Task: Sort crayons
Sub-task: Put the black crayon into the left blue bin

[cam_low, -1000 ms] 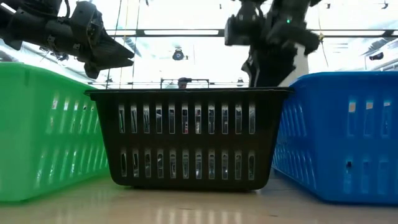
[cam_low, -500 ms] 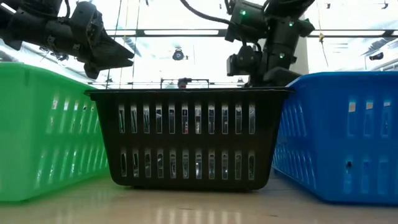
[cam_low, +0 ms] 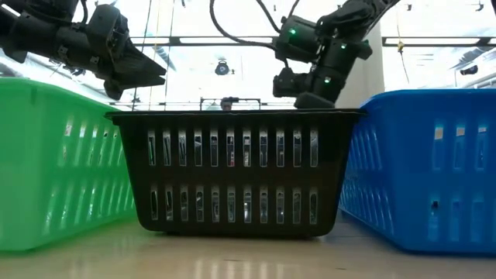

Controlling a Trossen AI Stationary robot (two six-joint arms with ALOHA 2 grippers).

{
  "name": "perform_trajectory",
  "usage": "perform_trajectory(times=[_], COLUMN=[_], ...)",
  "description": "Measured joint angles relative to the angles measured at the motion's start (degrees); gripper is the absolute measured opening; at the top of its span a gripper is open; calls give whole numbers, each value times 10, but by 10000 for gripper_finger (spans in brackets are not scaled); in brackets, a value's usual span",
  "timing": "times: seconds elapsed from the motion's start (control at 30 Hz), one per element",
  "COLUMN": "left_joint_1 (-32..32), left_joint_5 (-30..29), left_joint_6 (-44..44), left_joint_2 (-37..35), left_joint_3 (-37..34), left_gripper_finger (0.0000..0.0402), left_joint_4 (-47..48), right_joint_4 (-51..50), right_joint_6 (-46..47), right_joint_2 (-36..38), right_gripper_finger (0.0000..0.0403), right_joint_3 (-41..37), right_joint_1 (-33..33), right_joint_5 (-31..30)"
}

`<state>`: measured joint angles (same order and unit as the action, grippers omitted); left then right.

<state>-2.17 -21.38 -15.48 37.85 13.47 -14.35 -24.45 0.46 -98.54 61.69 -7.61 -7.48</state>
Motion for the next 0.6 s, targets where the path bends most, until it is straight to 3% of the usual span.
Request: perform_trajectory(times=[0.23,0.6], left_joint_1=[0,1], left_joint_5=[0,0], left_joint_6=[-2,-3], left_joint_2=[0,0], left_joint_3=[0,0], left_gripper_finger=[157,157], left_joint_4=[0,6], right_joint_4=[56,69], right_joint_6=[48,95], right_joint_2=[-23,-62], right_gripper_finger=[109,99], right_joint_3=[-4,-4], right_joint_1=[-40,-34], right_joint_5=[20,12])
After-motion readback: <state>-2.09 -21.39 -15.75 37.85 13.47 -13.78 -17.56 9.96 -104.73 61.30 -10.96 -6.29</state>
